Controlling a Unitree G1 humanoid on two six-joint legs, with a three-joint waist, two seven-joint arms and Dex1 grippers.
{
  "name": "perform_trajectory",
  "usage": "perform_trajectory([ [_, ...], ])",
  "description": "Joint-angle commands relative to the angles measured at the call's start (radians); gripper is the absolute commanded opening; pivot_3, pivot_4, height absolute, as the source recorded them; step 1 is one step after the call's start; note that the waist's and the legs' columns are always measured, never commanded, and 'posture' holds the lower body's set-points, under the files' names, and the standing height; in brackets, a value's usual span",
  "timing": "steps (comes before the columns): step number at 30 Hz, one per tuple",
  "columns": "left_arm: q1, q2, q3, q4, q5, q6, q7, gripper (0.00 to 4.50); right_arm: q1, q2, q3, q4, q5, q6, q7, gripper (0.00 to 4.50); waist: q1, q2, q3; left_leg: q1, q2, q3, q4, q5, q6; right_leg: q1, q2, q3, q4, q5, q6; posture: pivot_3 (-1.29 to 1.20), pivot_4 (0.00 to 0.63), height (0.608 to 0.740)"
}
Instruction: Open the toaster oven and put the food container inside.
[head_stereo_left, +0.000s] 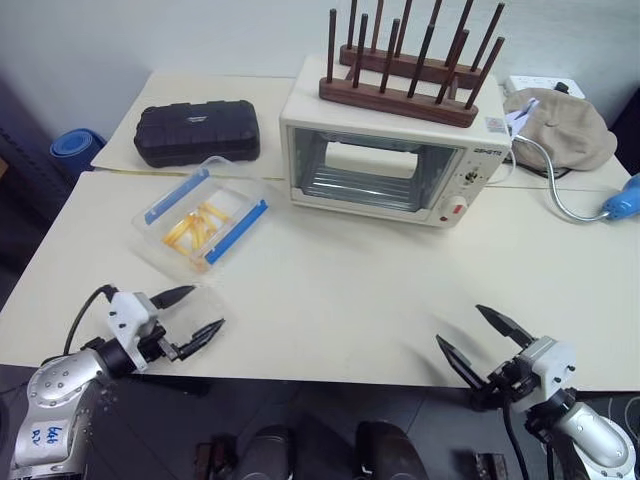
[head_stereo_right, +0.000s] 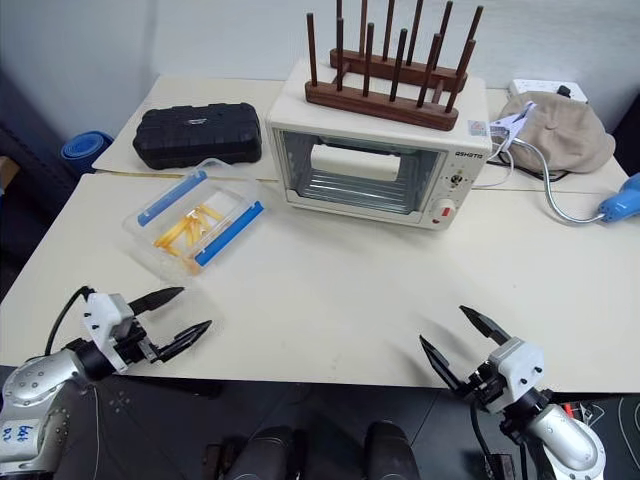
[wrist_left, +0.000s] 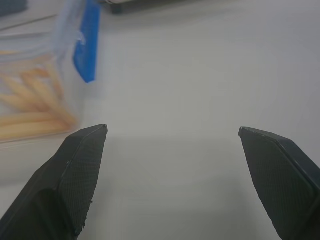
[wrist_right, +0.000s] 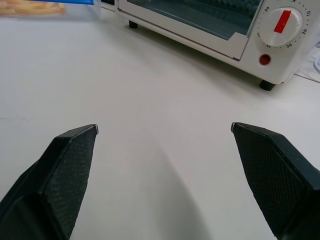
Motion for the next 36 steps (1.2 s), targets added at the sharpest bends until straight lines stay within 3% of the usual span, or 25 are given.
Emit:
perform_trajectory([
  [1,0.023,-0.006,0.014,-0.041,-0.033,0.004,-0.005,4.50,-0.050,0.019,0.000,0.012,-0.003,-0.017,-0.015,4.47,-0.003,0.000,0.000,0.000,0.000,0.000,0.000,0.000,0.000,0.000,0.000,0.000,0.000,0.000,0.000,0.00,0.150,0.740],
  [5,0.012,0.021,0.022,-0.095,-0.173,0.131,-0.075,4.50,-0.174,0.005,0.022,-0.025,0.039,0.101,-0.032,4.47,-0.004,0.000,0.000,0.000,0.001,0.001,0.000,0.000,0.000,-0.001,0.000,0.001,0.001,0.000,0.000,0.00,0.150,0.740],
  [7,-0.014,0.095,0.063,-0.138,-0.380,0.344,-0.120,4.50,-0.277,-0.017,0.035,-0.070,0.124,0.235,-0.039,4.47,-0.004,0.000,0.000,0.000,0.001,0.001,0.000,0.000,0.000,-0.001,0.000,0.001,0.001,0.000,0.000,0.00,0.150,0.740],
  [9,-0.070,0.138,0.076,-0.153,-0.446,0.399,-0.149,4.50,-0.386,-0.044,0.042,-0.092,0.180,0.359,-0.057,4.47,-0.004,0.000,0.000,-0.001,0.002,-0.001,0.001,0.000,-0.001,-0.001,-0.002,0.003,0.003,0.000,-0.001,0.00,0.150,0.740],
  [14,-0.235,0.174,0.037,-0.137,-0.428,0.413,-0.155,4.50,-0.682,-0.071,0.080,-0.011,0.208,0.623,-0.145,4.47,-0.003,0.001,0.000,-0.002,0.001,-0.002,0.002,0.000,-0.001,-0.001,0.000,0.001,0.003,0.000,-0.002,0.00,0.150,0.740],
  [22,-0.271,0.139,0.004,-0.134,-0.376,0.394,-0.128,4.50,-0.891,-0.047,0.138,0.051,0.176,0.729,-0.119,4.47,-0.004,0.001,0.000,-0.004,-0.001,-0.002,0.000,-0.001,0.001,-0.003,0.001,-0.003,0.004,0.000,-0.002,0.00,0.150,0.740],
  [29,-0.250,0.101,0.001,-0.120,-0.333,0.363,-0.108,4.50,-0.923,-0.017,0.142,0.006,0.172,0.682,-0.066,4.47,-0.004,0.001,0.000,-0.004,-0.001,-0.001,0.002,0.000,0.001,-0.003,0.002,-0.002,0.004,0.000,-0.001,0.00,0.150,0.740],
  [35,-0.283,0.070,-0.002,-0.095,-0.327,0.355,-0.108,4.50,-0.789,-0.102,0.191,-0.099,0.153,0.671,0.079,4.47,-0.005,0.001,0.000,-0.004,0.000,0.000,0.000,0.000,0.001,-0.003,0.002,-0.002,0.003,0.000,-0.001,0.00,0.150,0.740],
  [36,-0.313,0.060,-0.002,-0.077,-0.340,0.362,-0.104,4.10,-0.761,-0.118,0.197,-0.109,0.138,0.657,0.096,4.50,-0.005,0.001,0.000,-0.004,0.000,0.000,0.000,0.000,0.001,-0.003,0.002,-0.002,0.003,0.000,-0.001,0.00,0.150,0.740],
])
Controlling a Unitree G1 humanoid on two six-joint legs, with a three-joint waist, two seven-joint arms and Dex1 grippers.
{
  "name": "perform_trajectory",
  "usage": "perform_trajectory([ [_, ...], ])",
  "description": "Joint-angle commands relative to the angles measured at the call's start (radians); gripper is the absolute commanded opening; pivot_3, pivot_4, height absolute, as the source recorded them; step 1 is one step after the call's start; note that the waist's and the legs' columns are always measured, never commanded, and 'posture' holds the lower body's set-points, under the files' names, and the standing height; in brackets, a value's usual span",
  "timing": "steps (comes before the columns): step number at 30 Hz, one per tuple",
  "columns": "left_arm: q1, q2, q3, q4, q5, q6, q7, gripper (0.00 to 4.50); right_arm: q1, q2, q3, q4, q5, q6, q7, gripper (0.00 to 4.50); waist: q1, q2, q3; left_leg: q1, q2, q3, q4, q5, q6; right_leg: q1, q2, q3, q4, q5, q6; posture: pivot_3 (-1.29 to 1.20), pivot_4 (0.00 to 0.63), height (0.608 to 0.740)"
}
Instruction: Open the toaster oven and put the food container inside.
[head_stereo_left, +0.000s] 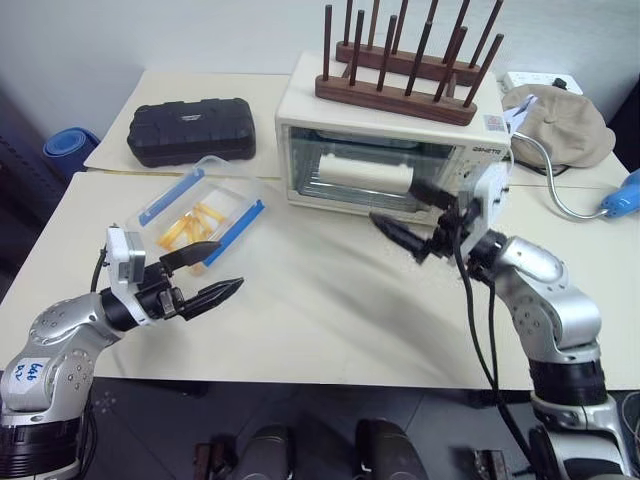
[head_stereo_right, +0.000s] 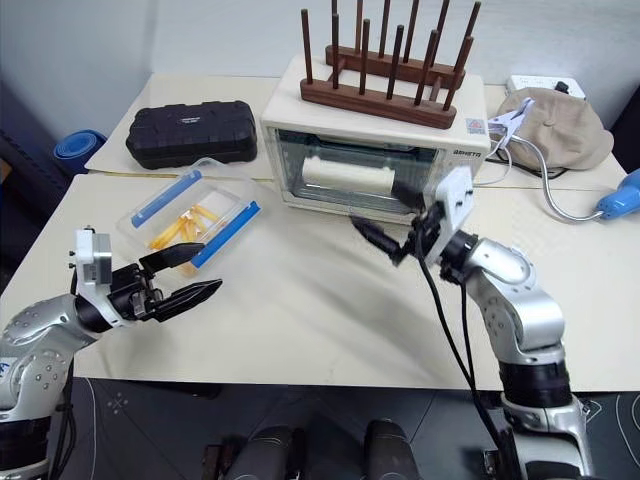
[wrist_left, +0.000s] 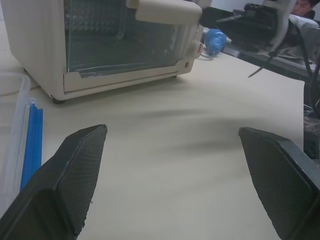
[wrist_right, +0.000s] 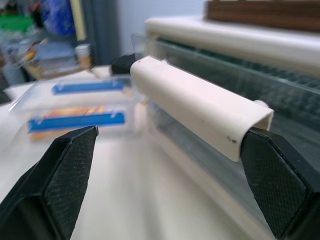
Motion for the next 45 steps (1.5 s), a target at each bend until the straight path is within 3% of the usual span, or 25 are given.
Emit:
perform_trajectory([
  [1,-0.090,-0.024,0.011,0.042,-0.023,-0.010,0.012,3.95,0.061,-0.042,0.029,-0.087,-0.031,-0.056,0.079,4.50,0.003,0.000,0.000,0.000,0.000,0.000,0.000,0.000,0.000,0.000,0.000,0.000,0.000,0.000,0.000,0.00,0.150,0.740],
  [3,-0.179,-0.039,-0.001,0.092,-0.021,0.001,0.030,3.37,0.081,-0.048,0.032,-0.089,-0.049,-0.068,0.085,4.50,0.004,0.000,0.000,0.000,0.000,0.001,0.002,0.000,0.000,0.000,0.000,0.000,0.001,0.000,0.000,0.00,0.150,0.740],
  [9,-0.553,-0.118,-0.134,0.365,0.174,-0.071,0.127,1.53,0.108,-0.041,0.038,-0.094,-0.090,-0.096,0.071,4.50,0.007,-0.001,0.000,0.000,-0.001,0.001,0.003,0.001,0.000,0.001,0.001,0.000,0.002,0.000,0.001,0.00,0.150,0.740],
  [14,-0.722,-0.199,-0.235,0.542,0.304,-0.188,0.106,0.01,0.139,-0.040,0.039,-0.101,-0.112,-0.114,0.064,4.50,0.003,-0.001,0.000,0.000,-0.002,0.003,0.001,0.001,0.000,0.000,0.001,-0.001,0.001,0.001,0.001,0.00,0.150,0.740],
  [21,-0.685,-0.199,-0.366,0.560,0.434,-0.303,-0.025,0.01,0.363,-0.058,-0.044,-0.115,-0.143,-0.211,0.071,4.50,0.007,-0.002,0.000,-0.001,-0.002,0.008,0.001,0.001,0.000,0.000,0.002,-0.002,0.000,0.000,0.001,0.00,0.150,0.740],
  [23,-0.635,-0.175,-0.397,0.495,0.486,-0.241,0.013,0.01,0.503,-0.055,-0.126,-0.100,-0.142,-0.301,0.093,4.50,0.010,-0.002,0.000,0.000,-0.001,0.008,0.002,0.001,0.000,0.000,0.001,-0.002,0.000,0.000,0.001,0.00,0.150,0.740],
  [26,-0.562,-0.165,-0.440,0.409,0.556,-0.191,0.074,0.01,0.598,-0.036,-0.216,-0.072,-0.146,-0.431,0.101,4.50,0.012,-0.002,0.000,0.000,-0.001,0.008,0.002,0.001,0.000,0.001,0.001,-0.001,0.000,0.001,0.002,0.00,0.150,0.740],
  [31,-0.460,-0.199,-0.452,0.312,0.568,-0.138,0.129,0.01,0.613,-0.026,-0.279,-0.047,-0.104,-0.507,0.108,4.50,0.008,-0.002,0.000,0.002,0.000,0.006,0.004,0.001,0.001,0.002,0.001,0.003,-0.001,0.002,0.003,0.00,0.150,0.740],
  [34,-0.387,-0.218,-0.409,0.218,0.523,-0.075,0.177,0.01,0.538,-0.036,-0.278,-0.027,-0.028,-0.489,0.148,4.50,0.003,-0.002,0.000,0.003,0.000,0.006,0.003,0.002,0.001,0.002,0.001,0.003,0.000,0.002,0.003,0.00,0.150,0.740],
  [38,-0.216,-0.221,-0.219,-0.013,0.351,0.036,0.225,1.18,0.386,-0.026,-0.234,-0.005,0.009,-0.499,0.180,4.50,-0.002,-0.002,0.000,0.003,0.001,0.006,0.003,0.001,0.001,0.001,0.000,0.003,0.000,0.002,0.003,0.00,0.150,0.740],
  [45,0.179,-0.164,0.359,-0.252,0.059,0.189,0.337,3.33,0.243,0.019,-0.135,0.015,0.043,-0.475,0.235,4.50,0.003,-0.002,0.000,0.002,0.004,0.002,0.002,0.001,-0.001,0.001,-0.001,0.001,-0.002,0.001,0.002,0.00,0.150,0.740],
])
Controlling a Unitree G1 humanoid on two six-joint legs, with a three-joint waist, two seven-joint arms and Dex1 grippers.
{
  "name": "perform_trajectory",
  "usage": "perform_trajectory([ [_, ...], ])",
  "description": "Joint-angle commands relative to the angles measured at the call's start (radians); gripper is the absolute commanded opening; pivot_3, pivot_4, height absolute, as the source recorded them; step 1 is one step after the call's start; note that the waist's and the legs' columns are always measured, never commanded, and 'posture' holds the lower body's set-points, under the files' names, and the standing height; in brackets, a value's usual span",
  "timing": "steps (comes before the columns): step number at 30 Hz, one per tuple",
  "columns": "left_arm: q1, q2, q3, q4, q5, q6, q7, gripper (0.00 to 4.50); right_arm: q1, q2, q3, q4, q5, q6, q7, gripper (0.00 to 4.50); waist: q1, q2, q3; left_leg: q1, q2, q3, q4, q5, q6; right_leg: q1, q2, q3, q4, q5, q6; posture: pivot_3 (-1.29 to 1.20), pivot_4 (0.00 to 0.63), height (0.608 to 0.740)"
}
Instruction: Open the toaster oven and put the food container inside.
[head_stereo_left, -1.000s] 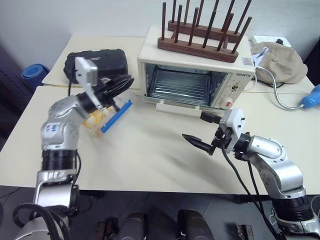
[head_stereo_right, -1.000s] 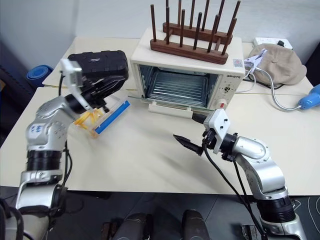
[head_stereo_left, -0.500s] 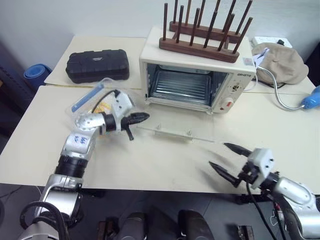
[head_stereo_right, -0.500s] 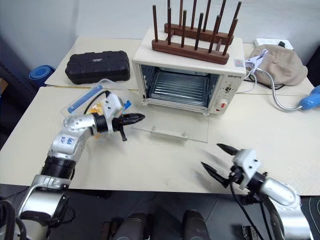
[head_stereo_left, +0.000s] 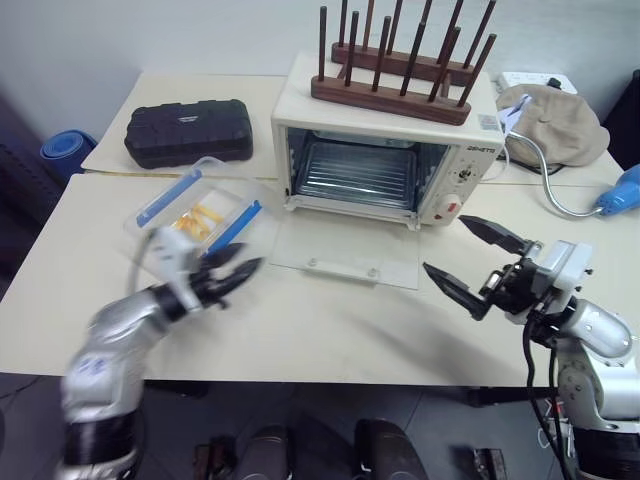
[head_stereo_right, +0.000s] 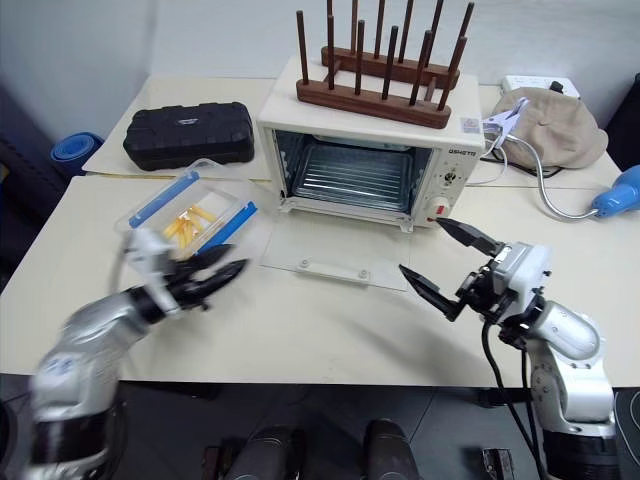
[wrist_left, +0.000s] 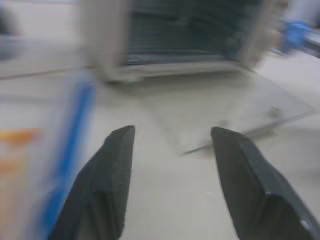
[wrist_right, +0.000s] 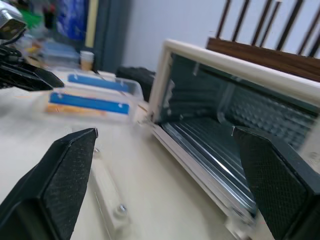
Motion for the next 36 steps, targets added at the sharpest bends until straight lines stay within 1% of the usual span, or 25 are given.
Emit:
perform_trajectory([
  [1,0.157,0.032,0.267,-0.102,-0.115,0.045,0.031,3.64,-0.050,0.019,0.032,-0.011,0.046,0.006,0.040,4.50,0.003,0.000,0.000,0.000,-0.001,0.000,0.000,0.000,0.000,0.001,0.000,0.000,0.000,0.000,0.000,0.00,0.150,0.740],
  [3,0.281,0.043,0.380,-0.084,-0.124,0.052,0.023,4.25,-0.072,0.027,0.058,-0.003,0.052,0.002,0.068,4.50,0.002,0.000,0.000,0.000,-0.002,0.000,0.001,-0.001,0.001,0.001,-0.001,0.001,-0.001,0.000,0.000,0.00,0.150,0.740],
  [4,0.323,0.045,0.415,-0.070,-0.126,0.049,0.023,4.48,-0.079,0.029,0.067,0.002,0.054,0.002,0.081,4.50,0.005,0.000,0.000,0.000,-0.002,-0.001,0.000,-0.001,0.002,0.002,-0.001,0.001,-0.001,0.000,0.000,0.00,0.150,0.740],
  [6,0.377,0.045,0.443,-0.055,-0.122,0.054,0.042,4.48,-0.086,0.035,0.085,0.009,0.054,-0.003,0.108,4.50,0.014,0.000,0.000,0.000,-0.003,-0.004,0.001,-0.001,0.002,0.003,-0.002,0.001,-0.002,0.000,0.000,0.00,0.150,0.740],
  [9,0.401,0.069,0.403,-0.095,-0.115,0.100,0.073,4.48,-0.093,0.035,0.102,0.017,0.051,-0.008,0.139,4.50,0.027,0.000,0.000,0.000,-0.004,-0.006,0.001,-0.001,0.002,0.005,-0.003,0.002,-0.006,0.000,-0.001,0.00,0.150,0.740],
  [11,0.283,0.096,0.368,-0.134,-0.193,0.243,0.220,4.48,-0.104,0.034,0.103,0.023,0.048,-0.005,0.139,4.50,0.031,0.000,0.000,0.000,-0.004,-0.007,0.001,-0.002,0.002,0.006,-0.003,0.003,-0.008,0.000,-0.001,0.00,0.150,0.740],
  [13,0.139,0.144,0.322,-0.141,-0.296,0.423,0.345,4.48,-0.111,0.030,0.105,0.027,0.043,-0.001,0.138,4.50,0.033,-0.001,-0.001,-0.001,-0.004,-0.013,0.001,-0.001,0.001,0.007,-0.004,0.003,-0.008,0.000,-0.002,0.00,0.150,0.740],
  [15,-0.010,0.167,0.278,-0.093,-0.331,0.574,0.465,4.48,-0.117,0.027,0.107,0.034,0.035,-0.002,0.138,4.50,0.025,-0.003,-0.002,-0.001,-0.004,-0.015,0.002,-0.002,-0.001,0.007,-0.004,0.003,-0.005,0.001,-0.003,0.00,0.150,0.740],
  [16,-0.087,0.160,0.271,-0.056,-0.344,0.655,0.532,4.48,-0.119,0.027,0.108,0.037,0.032,-0.001,0.136,4.50,0.024,-0.003,-0.002,-0.001,-0.004,-0.015,0.001,-0.002,-0.001,0.007,-0.003,0.003,-0.002,0.001,-0.003,0.00,0.150,0.740],
  [17,-0.160,0.146,0.261,-0.022,-0.326,0.708,0.600,4.48,-0.121,0.027,0.108,0.037,0.027,-0.001,0.132,4.50,0.020,-0.003,-0.002,0.000,-0.004,-0.015,0.001,-0.002,-0.001,0.006,-0.001,0.003,0.000,0.001,-0.004,0.00,0.150,0.740],
  [19,-0.279,0.131,0.245,0.038,-0.309,0.803,0.668,4.48,-0.122,0.029,0.111,0.035,0.022,0.004,0.124,4.50,0.005,-0.003,-0.003,0.000,-0.005,-0.015,-0.001,-0.002,-0.002,0.003,0.003,0.000,0.002,0.000,-0.004,0.00,0.150,0.740],
  [23,-0.409,0.119,0.182,0.137,-0.200,0.875,0.767,4.48,-0.109,0.035,0.116,0.017,0.011,0.008,0.103,4.50,-0.013,-0.003,-0.002,0.000,-0.006,-0.015,-0.002,-0.002,-0.002,0.000,0.006,-0.001,0.003,0.000,-0.004,0.00,0.150,0.740],
  [26,-0.490,0.103,0.143,0.192,-0.150,0.889,0.787,4.48,-0.089,0.042,0.111,-0.006,-0.001,0.005,0.071,4.50,-0.011,-0.004,-0.003,0.000,-0.005,-0.016,0.000,-0.001,-0.003,0.000,0.006,0.000,0.003,0.000,-0.004,0.00,0.150,0.740],
  [27,-0.526,0.082,0.152,0.217,-0.144,0.897,0.795,4.48,-0.080,0.044,0.107,-0.013,-0.004,0.003,0.059,4.50,-0.008,-0.004,-0.003,0.000,-0.005,-0.015,0.000,-0.001,-0.004,0.000,0.006,0.000,0.003,0.000,-0.004,0.00,0.150,0.740],
  [30,-0.582,0.060,0.151,0.273,-0.102,0.895,0.802,3.89,-0.061,0.045,0.101,-0.026,-0.014,-0.008,0.038,4.50,0.001,-0.004,-0.003,0.000,-0.005,-0.015,0.001,-0.001,-0.004,0.000,0.006,0.000,0.003,0.000,-0.004,0.00,0.150,0.740],
  [32,-0.604,0.067,0.144,0.314,-0.063,0.872,0.801,3.31,-0.049,0.046,0.101,-0.030,-0.024,-0.017,0.032,4.50,0.001,-0.004,-0.003,0.000,-0.005,-0.015,0.001,-0.001,-0.004,0.000,0.006,0.000,0.003,0.000,-0.004,0.00,0.150,0.740],
  [36,-0.653,0.085,0.180,0.381,-0.011,0.840,0.802,2.09,-0.036,0.046,0.097,-0.030,-0.032,-0.031,0.016,4.50,0.002,-0.004,-0.003,0.000,-0.005,-0.015,0.000,-0.001,-0.005,-0.001,0.007,0.000,0.003,0.000,-0.004,0.00,0.150,0.740],
])
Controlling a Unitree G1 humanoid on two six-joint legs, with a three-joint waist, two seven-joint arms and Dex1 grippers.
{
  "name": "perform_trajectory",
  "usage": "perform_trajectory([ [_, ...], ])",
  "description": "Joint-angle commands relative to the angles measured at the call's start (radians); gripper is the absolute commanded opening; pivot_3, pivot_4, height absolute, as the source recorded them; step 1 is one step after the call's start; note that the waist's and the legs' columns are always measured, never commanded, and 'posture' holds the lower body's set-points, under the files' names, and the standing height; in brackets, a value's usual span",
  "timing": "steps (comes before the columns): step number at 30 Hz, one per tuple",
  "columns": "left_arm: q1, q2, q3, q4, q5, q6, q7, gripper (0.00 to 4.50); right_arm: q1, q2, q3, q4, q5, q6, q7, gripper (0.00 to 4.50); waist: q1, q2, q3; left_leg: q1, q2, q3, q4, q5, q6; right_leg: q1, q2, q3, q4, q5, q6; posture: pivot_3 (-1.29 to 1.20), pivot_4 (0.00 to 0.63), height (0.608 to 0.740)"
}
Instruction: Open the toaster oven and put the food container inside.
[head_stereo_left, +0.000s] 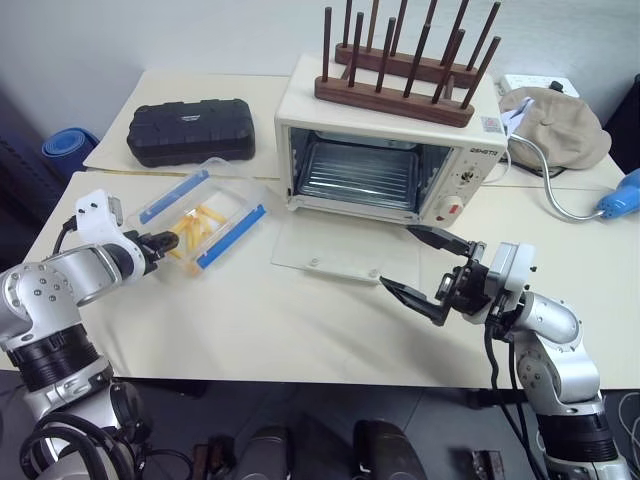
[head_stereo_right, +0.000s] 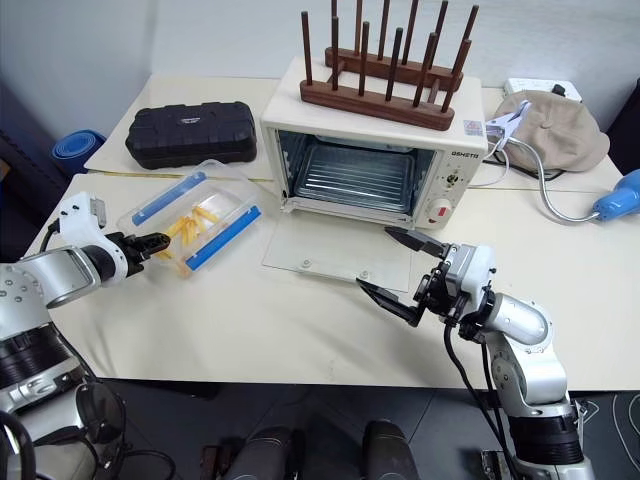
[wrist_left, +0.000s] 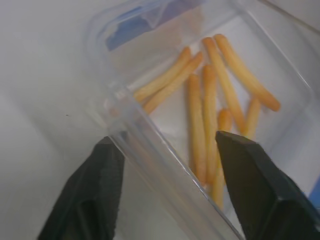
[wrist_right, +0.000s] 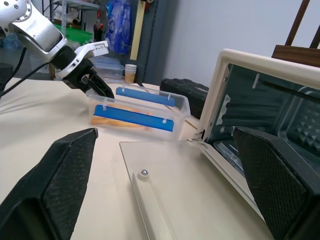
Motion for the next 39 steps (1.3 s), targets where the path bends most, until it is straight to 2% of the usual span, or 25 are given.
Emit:
perform_trajectory([
  [1,-0.034,0.052,0.036,0.028,0.052,-0.050,-0.013,1.75,0.011,0.003,-0.021,-0.034,-0.006,-0.029,-0.015,4.50,-0.001,0.000,0.000,0.000,0.000,0.000,0.000,0.000,0.000,0.000,0.000,0.000,0.000,0.000,0.000,0.00,0.150,0.740],
  [3,-0.038,0.087,0.027,0.047,0.060,-0.071,-0.051,1.23,0.017,0.001,-0.021,-0.035,-0.007,-0.033,-0.017,4.50,-0.002,0.000,0.000,0.000,0.000,0.000,0.000,0.000,0.000,0.000,0.000,0.000,0.000,0.000,0.000,0.00,0.150,0.740],
  [4,-0.031,0.119,0.011,0.058,0.068,-0.087,-0.078,0.83,0.021,0.000,-0.023,-0.036,-0.007,-0.036,-0.018,4.50,-0.001,0.000,0.000,0.000,0.001,0.000,0.000,0.000,0.000,0.000,0.001,0.000,0.000,0.000,0.000,0.00,0.150,0.740],
  [7,-0.025,0.214,-0.046,0.082,0.057,-0.089,-0.196,0.13,0.031,-0.007,-0.030,-0.034,-0.007,-0.042,-0.018,4.50,-0.001,0.000,0.000,0.000,0.001,0.000,0.000,0.000,-0.001,0.000,0.001,0.000,0.000,0.000,0.000,0.00,0.150,0.740],
  [11,-0.056,0.337,-0.182,0.061,-0.001,-0.057,-0.405,0.04,0.051,-0.025,-0.060,-0.030,-0.007,-0.045,-0.024,4.50,0.003,0.000,0.000,0.000,0.000,0.000,0.000,0.000,-0.001,0.000,0.001,0.000,0.000,0.000,0.000,0.00,0.150,0.740],
  [15,-0.159,0.343,-0.324,0.031,-0.013,-0.023,-0.490,0.04,0.085,-0.041,-0.089,-0.032,-0.011,-0.042,-0.031,4.50,0.021,0.000,0.000,-0.001,-0.001,-0.002,0.000,0.000,0.000,0.001,0.000,0.000,0.000,0.000,0.000,0.00,0.150,0.740],
  [19,-0.284,0.200,-0.426,0.024,0.005,0.015,-0.465,0.04,0.133,-0.046,-0.113,-0.038,-0.023,-0.052,-0.046,4.50,0.029,0.000,0.000,-0.001,-0.001,-0.002,0.001,0.000,0.000,0.001,0.000,0.000,0.000,0.000,0.000,0.00,0.150,0.740],
  [24,-0.384,-0.028,-0.455,0.096,0.075,-0.053,-0.375,0.04,0.184,-0.038,-0.122,-0.087,-0.027,-0.047,-0.086,4.50,0.021,-0.001,0.000,-0.002,0.000,0.000,0.001,0.000,0.000,0.000,0.001,0.001,0.000,0.000,0.000,0.00,0.150,0.740],
  [31,-0.441,-0.182,-0.512,0.223,0.159,-0.180,-0.361,0.04,0.235,-0.029,-0.119,-0.184,-0.039,-0.025,-0.171,4.50,0.010,-0.001,0.000,-0.001,0.001,0.003,0.000,0.001,-0.003,-0.001,0.007,0.003,-0.002,0.000,0.000,0.00,0.150,0.740],
  [33,-0.446,-0.201,-0.508,0.249,0.168,-0.206,-0.370,0.75,0.246,-0.026,-0.122,-0.206,-0.041,-0.024,-0.191,4.50,0.009,-0.001,0.000,-0.001,0.001,0.003,0.000,0.001,-0.003,-0.001,0.007,0.004,-0.002,0.000,0.000,0.00,0.150,0.740],
  [34,-0.447,-0.210,-0.501,0.259,0.170,-0.220,-0.372,0.97,0.251,-0.026,-0.122,-0.217,-0.040,-0.021,-0.197,4.50,0.009,-0.001,0.000,-0.001,0.001,0.003,0.000,0.001,-0.003,-0.001,0.007,0.004,-0.002,0.000,0.000,0.00,0.150,0.740],
  [39,-0.456,-0.239,-0.414,0.299,0.153,-0.301,-0.376,2.52,0.271,-0.027,-0.127,-0.264,-0.016,0.008,-0.236,4.50,0.014,-0.001,0.000,-0.001,0.002,0.003,0.001,0.001,-0.003,-0.001,0.007,0.004,-0.002,0.000,0.000,0.00,0.150,0.740],
])
